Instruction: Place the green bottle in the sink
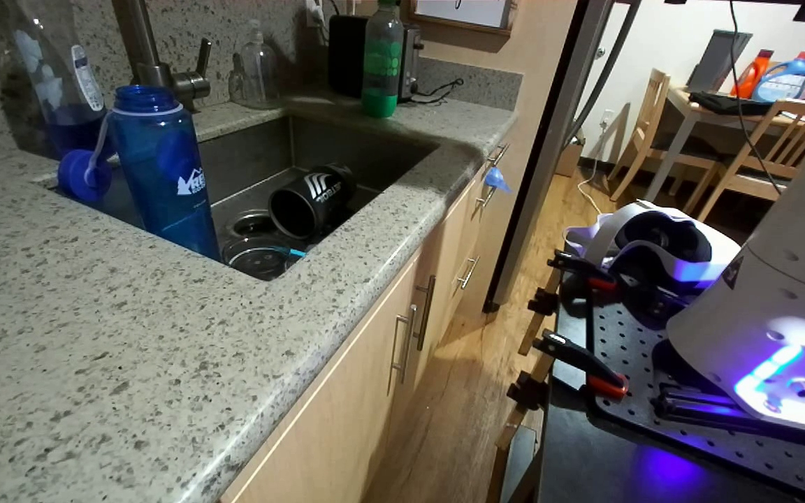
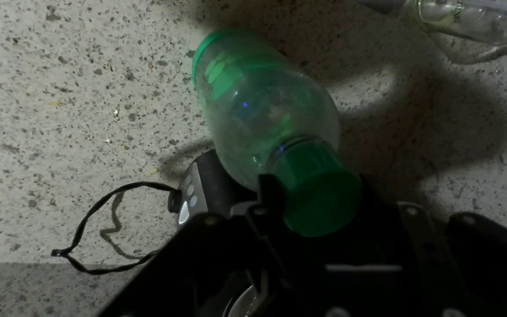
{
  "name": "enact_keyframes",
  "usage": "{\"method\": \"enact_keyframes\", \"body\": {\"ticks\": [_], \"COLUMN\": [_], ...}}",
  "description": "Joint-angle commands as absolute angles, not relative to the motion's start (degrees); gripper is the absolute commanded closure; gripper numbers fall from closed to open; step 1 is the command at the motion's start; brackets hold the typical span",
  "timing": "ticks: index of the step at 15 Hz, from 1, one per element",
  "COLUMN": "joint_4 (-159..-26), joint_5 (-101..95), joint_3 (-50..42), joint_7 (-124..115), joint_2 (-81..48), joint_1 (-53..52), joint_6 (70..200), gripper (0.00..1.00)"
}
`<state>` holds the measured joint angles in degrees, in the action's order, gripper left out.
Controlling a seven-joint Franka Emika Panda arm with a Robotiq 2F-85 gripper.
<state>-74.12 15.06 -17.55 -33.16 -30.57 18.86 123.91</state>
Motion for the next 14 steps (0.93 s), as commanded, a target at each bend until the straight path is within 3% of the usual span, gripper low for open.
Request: {"method": "enact_keyframes", "body": {"ticks": [1, 14], "joint_4": [-73.9, -83.0], "joint_5": [15.7, 16.3], "joint_3": [-17.3, -16.3], "joint_7": [-33.2, -26.5], "joint_2": [-29.7, -16.3], "joint_1": [19.0, 16.1], "joint_6": [122.8, 125.1], "gripper": [0.75, 0.75]}}
